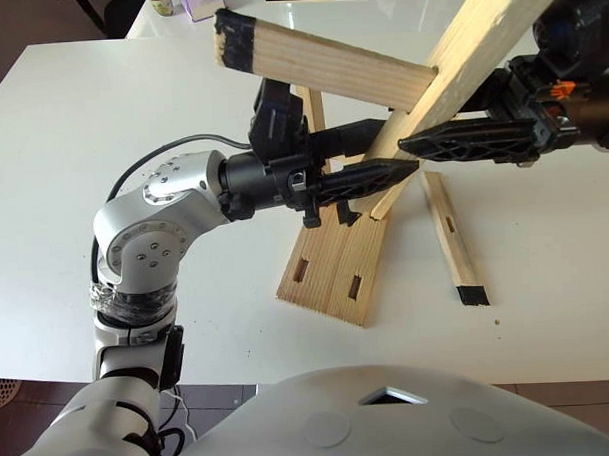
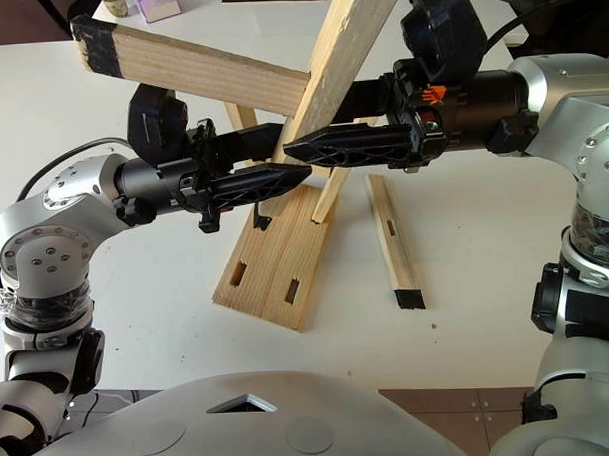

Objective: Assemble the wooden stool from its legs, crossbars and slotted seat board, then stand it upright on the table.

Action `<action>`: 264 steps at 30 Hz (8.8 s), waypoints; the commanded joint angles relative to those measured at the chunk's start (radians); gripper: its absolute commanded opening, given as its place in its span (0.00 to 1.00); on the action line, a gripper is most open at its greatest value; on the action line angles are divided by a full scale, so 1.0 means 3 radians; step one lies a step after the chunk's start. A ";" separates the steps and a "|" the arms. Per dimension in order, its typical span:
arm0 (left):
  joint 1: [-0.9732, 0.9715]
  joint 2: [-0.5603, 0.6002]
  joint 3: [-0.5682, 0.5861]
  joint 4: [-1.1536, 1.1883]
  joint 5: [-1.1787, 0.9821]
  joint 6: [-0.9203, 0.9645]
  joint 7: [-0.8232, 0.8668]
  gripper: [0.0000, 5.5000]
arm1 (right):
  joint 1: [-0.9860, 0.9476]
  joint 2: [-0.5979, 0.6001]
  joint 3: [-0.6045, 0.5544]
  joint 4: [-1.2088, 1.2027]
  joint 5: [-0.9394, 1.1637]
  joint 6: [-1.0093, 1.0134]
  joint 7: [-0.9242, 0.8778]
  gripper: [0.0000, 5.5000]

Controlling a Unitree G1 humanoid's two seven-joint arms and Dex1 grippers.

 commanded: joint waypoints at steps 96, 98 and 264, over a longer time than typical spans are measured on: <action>0.1765 0.1030 -0.0613 0.0530 0.2468 -0.1398 -0.1276 0.67 | 0.2034 -0.0132 0.1100 0.0296 -0.2887 -0.2632 0.0691 0.37; 0.1776 0.1036 -0.0607 0.0527 0.2468 -0.1400 -0.1276 0.67 | 0.2047 -0.0110 0.1070 0.0261 -0.2896 -0.2720 0.0663 0.45; -0.0775 0.0146 0.0475 0.0015 -0.0611 -0.0238 0.0241 0.38 | -0.0137 -0.0518 -0.0041 0.0230 -0.0775 -0.0516 0.0905 0.44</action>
